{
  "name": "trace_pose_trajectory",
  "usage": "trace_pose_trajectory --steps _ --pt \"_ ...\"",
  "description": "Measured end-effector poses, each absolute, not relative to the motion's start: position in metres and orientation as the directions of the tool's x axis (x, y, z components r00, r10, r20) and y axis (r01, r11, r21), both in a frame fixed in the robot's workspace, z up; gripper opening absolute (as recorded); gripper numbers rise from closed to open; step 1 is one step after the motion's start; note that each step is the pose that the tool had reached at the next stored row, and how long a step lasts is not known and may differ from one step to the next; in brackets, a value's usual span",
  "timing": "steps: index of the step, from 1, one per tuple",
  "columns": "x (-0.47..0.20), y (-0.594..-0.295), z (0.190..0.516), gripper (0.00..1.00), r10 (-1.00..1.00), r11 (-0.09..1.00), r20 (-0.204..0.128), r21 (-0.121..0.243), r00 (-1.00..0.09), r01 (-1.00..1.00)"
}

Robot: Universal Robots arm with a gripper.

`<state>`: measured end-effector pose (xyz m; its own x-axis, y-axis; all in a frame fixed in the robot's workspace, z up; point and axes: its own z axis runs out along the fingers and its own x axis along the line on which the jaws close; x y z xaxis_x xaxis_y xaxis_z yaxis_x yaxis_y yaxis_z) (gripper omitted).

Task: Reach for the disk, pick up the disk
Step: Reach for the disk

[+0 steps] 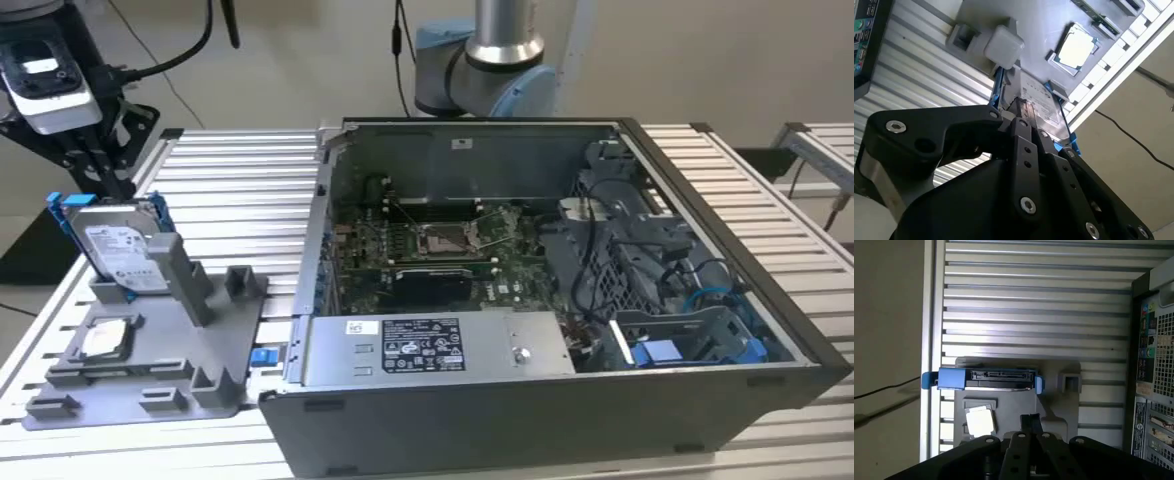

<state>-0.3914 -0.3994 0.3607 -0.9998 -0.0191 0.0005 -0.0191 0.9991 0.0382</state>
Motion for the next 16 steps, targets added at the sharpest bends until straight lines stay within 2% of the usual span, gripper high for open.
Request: trace_pose_trajectory --steps 6,16 --pt "-0.391 -0.398 0.361 0.00 -0.019 0.999 0.001 0.038 -1.000 -0.019" --pt "-0.400 -0.372 0.361 0.00 -0.019 0.999 0.001 0.038 -1.000 -0.019"
